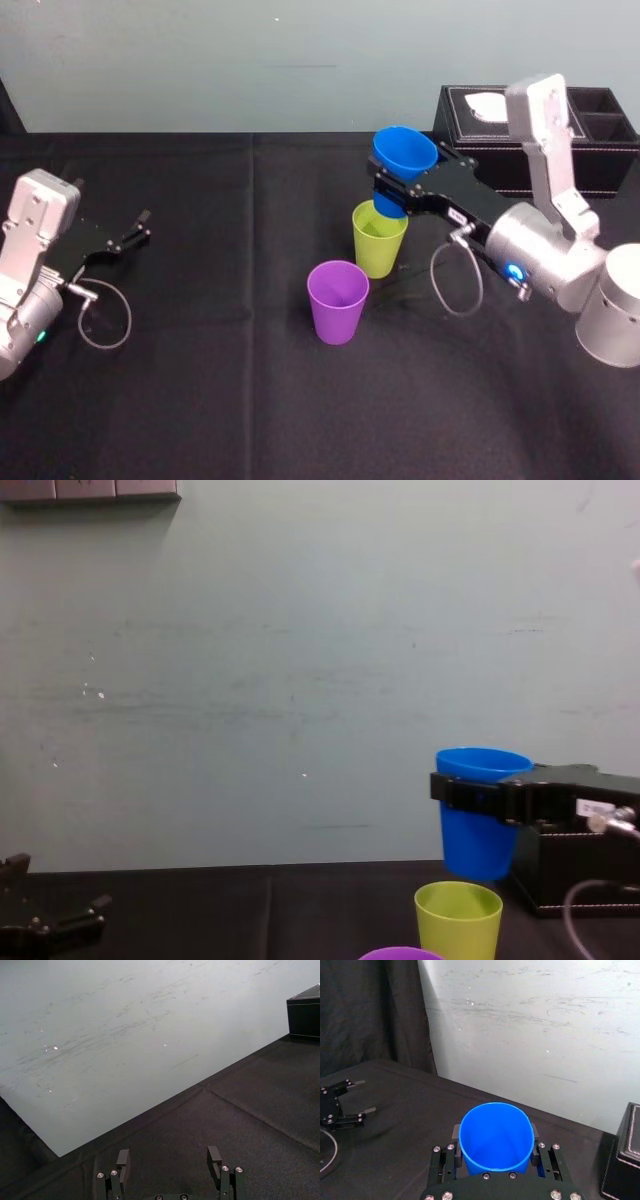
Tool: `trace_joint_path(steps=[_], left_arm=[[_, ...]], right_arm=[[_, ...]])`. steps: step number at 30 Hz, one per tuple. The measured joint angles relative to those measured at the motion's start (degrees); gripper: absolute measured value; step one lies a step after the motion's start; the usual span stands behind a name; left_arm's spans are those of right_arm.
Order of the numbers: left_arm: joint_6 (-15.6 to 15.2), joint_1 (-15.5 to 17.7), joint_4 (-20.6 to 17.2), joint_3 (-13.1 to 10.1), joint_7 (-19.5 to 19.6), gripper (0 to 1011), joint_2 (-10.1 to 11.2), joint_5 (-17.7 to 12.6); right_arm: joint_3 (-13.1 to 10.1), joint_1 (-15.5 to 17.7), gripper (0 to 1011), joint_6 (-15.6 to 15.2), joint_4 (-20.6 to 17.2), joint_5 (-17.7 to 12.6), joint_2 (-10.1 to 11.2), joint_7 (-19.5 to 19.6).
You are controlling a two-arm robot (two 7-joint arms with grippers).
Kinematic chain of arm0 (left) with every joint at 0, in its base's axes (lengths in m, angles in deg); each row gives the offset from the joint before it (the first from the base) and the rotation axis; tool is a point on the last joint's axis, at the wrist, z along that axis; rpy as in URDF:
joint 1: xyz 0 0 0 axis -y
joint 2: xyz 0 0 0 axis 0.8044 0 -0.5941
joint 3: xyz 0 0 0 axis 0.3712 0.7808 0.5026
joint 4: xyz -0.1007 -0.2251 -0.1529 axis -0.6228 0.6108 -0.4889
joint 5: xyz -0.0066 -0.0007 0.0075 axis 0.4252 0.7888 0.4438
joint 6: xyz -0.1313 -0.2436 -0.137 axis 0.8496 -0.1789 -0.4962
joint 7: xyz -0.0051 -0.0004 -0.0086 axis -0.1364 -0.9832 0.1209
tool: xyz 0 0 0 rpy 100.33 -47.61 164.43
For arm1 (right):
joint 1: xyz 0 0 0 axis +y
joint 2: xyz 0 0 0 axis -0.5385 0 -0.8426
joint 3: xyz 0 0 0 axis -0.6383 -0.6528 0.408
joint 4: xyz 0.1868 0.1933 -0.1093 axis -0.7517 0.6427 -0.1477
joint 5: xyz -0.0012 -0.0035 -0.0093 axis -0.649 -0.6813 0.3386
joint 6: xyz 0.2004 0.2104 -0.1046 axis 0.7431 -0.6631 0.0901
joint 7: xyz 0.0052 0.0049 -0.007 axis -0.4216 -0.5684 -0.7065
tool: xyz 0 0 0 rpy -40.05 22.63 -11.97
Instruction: Stack the three plastic cups sequentially using one hand.
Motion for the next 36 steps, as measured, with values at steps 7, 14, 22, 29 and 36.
trace_joint_path(steps=[7, 14, 22, 29, 36], left_arm=[[0.0, 0.0, 0.0, 0.0, 0.0, 1011, 0.0, 0.0], [0.0, 0.0, 0.0, 0.0, 0.0, 1011, 0.0, 0.0], [0.0, 0.0, 0.0, 0.0, 0.0, 1011, 0.0, 0.0], [0.0, 0.0, 0.0, 0.0, 0.0, 1011, 0.0, 0.0], [0.0, 0.0, 0.0, 0.0, 0.0, 1011, 0.0, 0.0]], right_arm=[[1.9, -3.2, 726, 0.4, 4.3, 0.6, -0.8, -0.6], [3.0, -4.6, 726, 1.4, 7.2, 1.2, -1.2, -1.0], [3.9, -5.3, 726, 2.6, 9.8, 1.9, -1.5, -1.3], [4.3, -5.5, 726, 3.6, 11.4, 2.6, -1.9, -1.5], [4.3, -5.5, 726, 3.7, 11.7, 2.6, -2.0, -1.9]])
